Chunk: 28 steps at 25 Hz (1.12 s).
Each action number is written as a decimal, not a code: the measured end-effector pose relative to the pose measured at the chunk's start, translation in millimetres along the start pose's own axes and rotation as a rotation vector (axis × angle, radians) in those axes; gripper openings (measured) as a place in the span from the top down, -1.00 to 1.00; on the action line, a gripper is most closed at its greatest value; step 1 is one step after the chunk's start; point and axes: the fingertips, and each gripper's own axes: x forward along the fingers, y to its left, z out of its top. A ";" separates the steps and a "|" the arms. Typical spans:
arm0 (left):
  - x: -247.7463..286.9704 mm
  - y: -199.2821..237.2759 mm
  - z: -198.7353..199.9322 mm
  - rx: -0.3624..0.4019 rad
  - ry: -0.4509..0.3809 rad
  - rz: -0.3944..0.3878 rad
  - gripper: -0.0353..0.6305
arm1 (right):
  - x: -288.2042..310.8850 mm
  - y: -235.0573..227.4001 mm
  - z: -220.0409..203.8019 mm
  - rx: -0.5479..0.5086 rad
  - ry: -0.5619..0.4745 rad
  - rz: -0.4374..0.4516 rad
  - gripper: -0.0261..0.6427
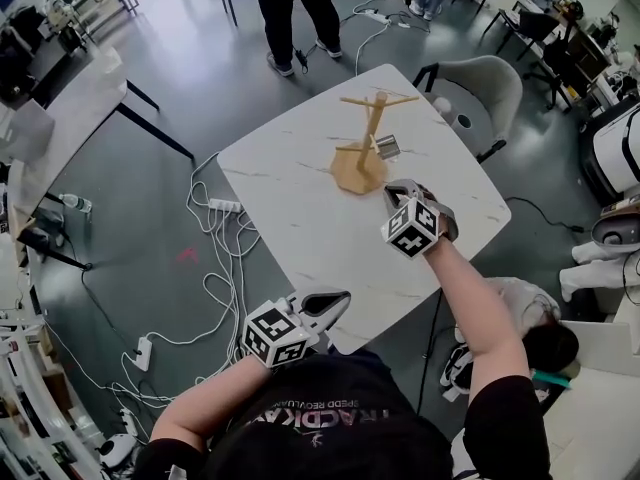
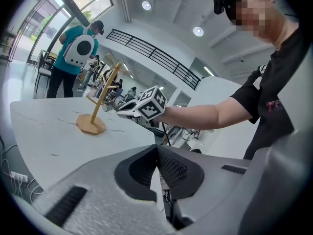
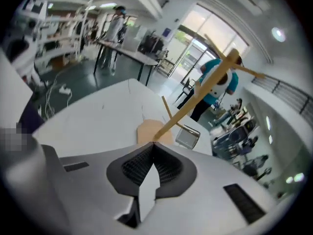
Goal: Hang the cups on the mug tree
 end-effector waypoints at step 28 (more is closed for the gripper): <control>-64.2 5.3 -0.8 0.054 0.042 -0.133 0.90 | -148.0 132.9 70.4 1.116 -0.579 0.226 0.89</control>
